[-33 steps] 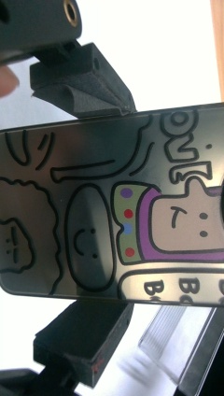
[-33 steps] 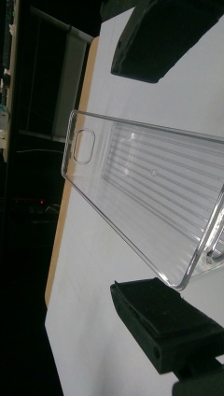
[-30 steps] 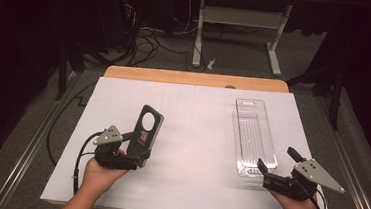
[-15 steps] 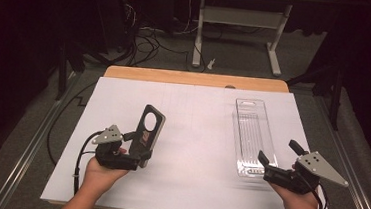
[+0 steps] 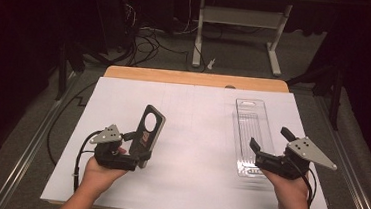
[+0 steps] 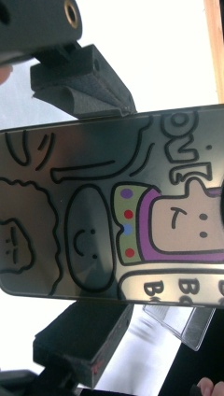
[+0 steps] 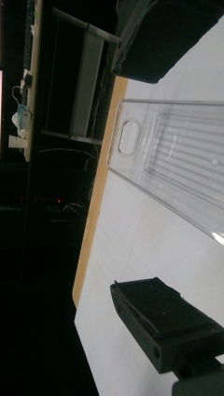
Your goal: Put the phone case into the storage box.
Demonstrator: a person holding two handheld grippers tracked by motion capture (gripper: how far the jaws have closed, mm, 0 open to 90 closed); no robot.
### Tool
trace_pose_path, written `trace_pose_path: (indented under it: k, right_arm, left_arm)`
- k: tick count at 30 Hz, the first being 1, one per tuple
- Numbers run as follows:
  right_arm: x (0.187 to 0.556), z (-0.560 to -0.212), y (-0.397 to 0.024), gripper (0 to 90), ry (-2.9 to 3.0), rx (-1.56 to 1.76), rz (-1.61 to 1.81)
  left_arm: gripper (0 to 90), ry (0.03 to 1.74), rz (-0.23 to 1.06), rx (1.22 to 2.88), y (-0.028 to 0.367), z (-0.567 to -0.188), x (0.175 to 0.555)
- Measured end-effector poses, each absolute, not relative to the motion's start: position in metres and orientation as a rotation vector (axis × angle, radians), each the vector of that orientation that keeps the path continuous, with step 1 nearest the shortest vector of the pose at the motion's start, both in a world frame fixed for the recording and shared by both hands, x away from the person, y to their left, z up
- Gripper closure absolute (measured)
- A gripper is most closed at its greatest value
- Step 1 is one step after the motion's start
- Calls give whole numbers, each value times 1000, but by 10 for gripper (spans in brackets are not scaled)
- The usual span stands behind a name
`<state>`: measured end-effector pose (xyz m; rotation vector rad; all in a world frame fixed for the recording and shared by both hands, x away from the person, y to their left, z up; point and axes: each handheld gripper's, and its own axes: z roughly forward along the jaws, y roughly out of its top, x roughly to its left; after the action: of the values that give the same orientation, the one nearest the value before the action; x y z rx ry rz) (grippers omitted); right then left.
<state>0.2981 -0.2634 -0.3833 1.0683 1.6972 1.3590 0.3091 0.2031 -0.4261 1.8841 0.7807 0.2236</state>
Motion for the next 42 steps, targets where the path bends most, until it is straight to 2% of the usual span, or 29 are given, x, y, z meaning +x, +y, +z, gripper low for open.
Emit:
trace_pose_path:
  k: [13, 32, 42]
  right_arm:
    - [317, -378, -248, 2, 1712, 1049, 1380]
    - [304, -389, -254, 1, 1754, 1059, 1384]
    - [302, -392, -241, 1, 1816, 1018, 1420]
  left_arm:
    - [127, 735, 213, 1896, 202, -426, 308]
    - [127, 701, 202, 1901, 198, -426, 306]
    - [127, 655, 181, 1901, 197, -425, 304]
